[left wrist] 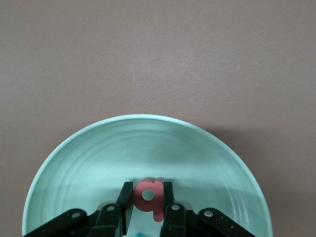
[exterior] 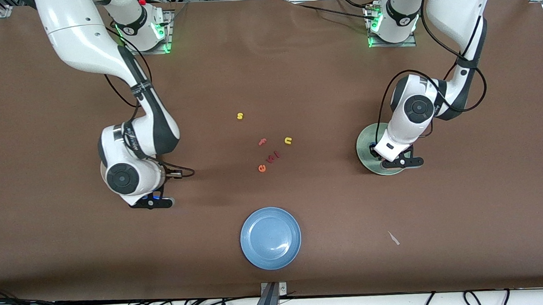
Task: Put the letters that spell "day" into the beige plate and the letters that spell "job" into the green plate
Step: 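Drop the green b on the white plate with the right gripper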
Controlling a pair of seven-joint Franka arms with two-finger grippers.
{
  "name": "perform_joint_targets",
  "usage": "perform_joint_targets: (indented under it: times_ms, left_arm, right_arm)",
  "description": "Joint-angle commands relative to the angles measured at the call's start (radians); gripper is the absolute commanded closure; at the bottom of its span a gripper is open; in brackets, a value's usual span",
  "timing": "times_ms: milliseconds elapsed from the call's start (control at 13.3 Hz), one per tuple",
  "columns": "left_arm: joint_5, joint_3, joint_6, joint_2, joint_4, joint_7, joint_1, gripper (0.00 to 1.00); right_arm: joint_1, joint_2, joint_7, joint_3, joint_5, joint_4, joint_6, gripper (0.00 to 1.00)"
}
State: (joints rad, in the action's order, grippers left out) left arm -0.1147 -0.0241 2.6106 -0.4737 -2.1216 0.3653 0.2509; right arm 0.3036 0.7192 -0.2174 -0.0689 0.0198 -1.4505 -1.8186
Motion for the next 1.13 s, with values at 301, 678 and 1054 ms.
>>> perform_joint_targets:
  times_ms: [301, 678, 1054]
  left_arm:
    - [-0.025, 0.004, 0.005, 0.012, 0.008, -0.002, -0.015, 0.0]
    - [-0.025, 0.007, -0.206, 0.16, 0.02, -0.002, -0.015, 0.0]
    - [-0.025, 0.013, -0.531, 0.237, 0.178, -0.057, -0.012, 0.0]
  right_arm:
    - [-0.142, -0.008, 0.24, 0.008, -0.052, -0.004, 0.205, 0.89]
    - [-0.138, -0.021, 0.245, 0.024, -0.127, 0.025, 0.14, 0.0]
    - [-0.075, -0.038, 0.014, 0.024, -0.02, 0.048, 0.154, 0.0]
